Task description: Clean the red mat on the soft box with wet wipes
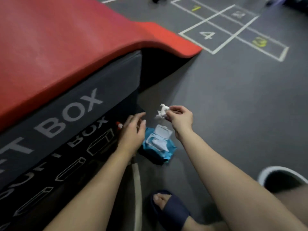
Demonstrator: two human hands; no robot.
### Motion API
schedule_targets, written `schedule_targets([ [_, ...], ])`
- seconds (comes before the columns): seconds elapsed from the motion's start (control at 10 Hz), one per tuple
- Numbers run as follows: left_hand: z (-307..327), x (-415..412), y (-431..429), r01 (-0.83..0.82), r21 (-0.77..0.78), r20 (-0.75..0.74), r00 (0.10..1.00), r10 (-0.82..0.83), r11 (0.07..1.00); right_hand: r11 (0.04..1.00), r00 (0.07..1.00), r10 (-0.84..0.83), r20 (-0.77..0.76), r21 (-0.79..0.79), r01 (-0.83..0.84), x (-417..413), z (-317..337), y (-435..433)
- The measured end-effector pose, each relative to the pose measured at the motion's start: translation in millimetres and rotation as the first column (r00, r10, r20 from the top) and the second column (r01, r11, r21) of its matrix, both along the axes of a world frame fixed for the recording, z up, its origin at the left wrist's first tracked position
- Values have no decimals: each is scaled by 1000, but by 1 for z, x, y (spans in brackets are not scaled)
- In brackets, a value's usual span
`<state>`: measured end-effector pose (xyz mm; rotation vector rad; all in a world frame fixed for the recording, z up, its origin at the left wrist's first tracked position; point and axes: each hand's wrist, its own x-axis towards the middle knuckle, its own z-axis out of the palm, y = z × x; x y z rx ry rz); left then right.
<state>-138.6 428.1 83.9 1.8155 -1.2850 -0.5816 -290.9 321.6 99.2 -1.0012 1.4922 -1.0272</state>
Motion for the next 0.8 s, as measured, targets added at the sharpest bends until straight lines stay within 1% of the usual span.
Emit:
schedule_targets([
  [0.1,36,-52,-17,176,99,-369,921,-128,979,999,995,46,93,11,-47,-46,65,25],
  [0.2,69,-111,-27,277,71,-577,795,-188,958,998,998,62,23,1,-62,-100,117,42],
  [0.3,100,-167,-22,361,-5,-602,744,-291,933,999,995,38,-91,26,-36,-160,156,59],
  [0.4,117,-224,-15,466,-36,-570,717,-401,884,998,973,25,-229,55,-13,-223,183,82],
  [0.5,122,-280,-5,554,-26,-551,687,-475,832,994,905,-30,-425,83,72,-283,185,96],
  [0.6,114,-325,4,600,4,-534,678,-505,800,980,584,91,-806,178,92,-322,183,94],
  [0.7,109,-345,13,611,53,-515,694,-503,789,919,318,342,-884,385,81,-337,190,97],
  [0.8,103,-352,16,667,117,-506,677,-534,735,816,366,470,-803,553,165,-353,184,107],
])
